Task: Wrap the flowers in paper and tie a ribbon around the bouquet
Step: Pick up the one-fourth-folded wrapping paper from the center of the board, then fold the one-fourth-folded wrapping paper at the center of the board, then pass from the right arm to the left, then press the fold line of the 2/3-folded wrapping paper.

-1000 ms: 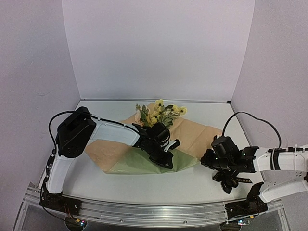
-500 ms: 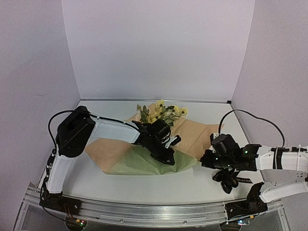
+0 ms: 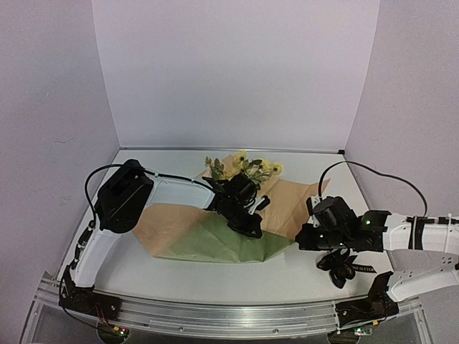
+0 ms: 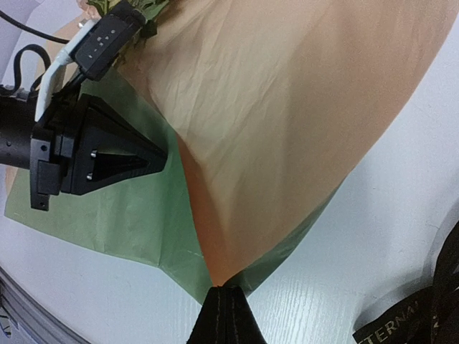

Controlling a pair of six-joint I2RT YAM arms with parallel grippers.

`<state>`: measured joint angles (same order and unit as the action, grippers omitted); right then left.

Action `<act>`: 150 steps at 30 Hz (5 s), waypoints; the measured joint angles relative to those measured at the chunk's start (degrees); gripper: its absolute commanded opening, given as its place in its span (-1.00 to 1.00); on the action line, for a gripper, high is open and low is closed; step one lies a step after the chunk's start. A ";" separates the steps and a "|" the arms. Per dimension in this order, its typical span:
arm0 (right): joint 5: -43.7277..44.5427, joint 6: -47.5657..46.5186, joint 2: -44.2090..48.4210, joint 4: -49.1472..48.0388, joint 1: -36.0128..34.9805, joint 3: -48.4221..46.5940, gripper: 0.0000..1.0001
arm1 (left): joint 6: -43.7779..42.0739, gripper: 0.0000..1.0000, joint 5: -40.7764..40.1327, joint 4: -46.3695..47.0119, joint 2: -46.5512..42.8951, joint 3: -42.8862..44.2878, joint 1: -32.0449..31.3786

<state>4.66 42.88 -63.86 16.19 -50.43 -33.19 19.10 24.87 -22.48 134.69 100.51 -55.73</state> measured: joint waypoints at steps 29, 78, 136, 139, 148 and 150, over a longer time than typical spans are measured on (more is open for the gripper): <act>8.68 -7.87 5.85 13.18 -0.51 -2.36 -1.00 | 5.14 -0.95 0.43 -0.30 -39.06 -45.12 3.66; -26.95 1.43 -38.88 -7.52 -2.83 -27.30 -1.00 | 6.47 -0.78 0.37 4.84 -33.38 -40.19 9.38; -42.76 4.87 -36.16 -14.76 3.13 -23.79 -0.08 | 5.22 -1.00 15.86 19.44 -18.81 -29.06 19.20; -41.41 5.08 -34.42 -14.91 3.29 -21.46 -0.17 | 5.39 -1.00 13.02 18.91 -19.30 -30.12 19.20; -38.70 8.39 -34.49 -18.41 3.39 -15.87 -0.49 | 6.47 -1.00 7.64 18.51 -22.42 -32.69 19.20; -38.17 9.01 -34.67 -19.56 3.36 -14.89 -0.49 | 6.59 -1.00 6.83 18.49 -22.56 -32.77 19.20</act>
<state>-33.51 51.89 -98.52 -3.37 -47.07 -48.08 25.69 31.70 -3.99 112.14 67.74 -36.53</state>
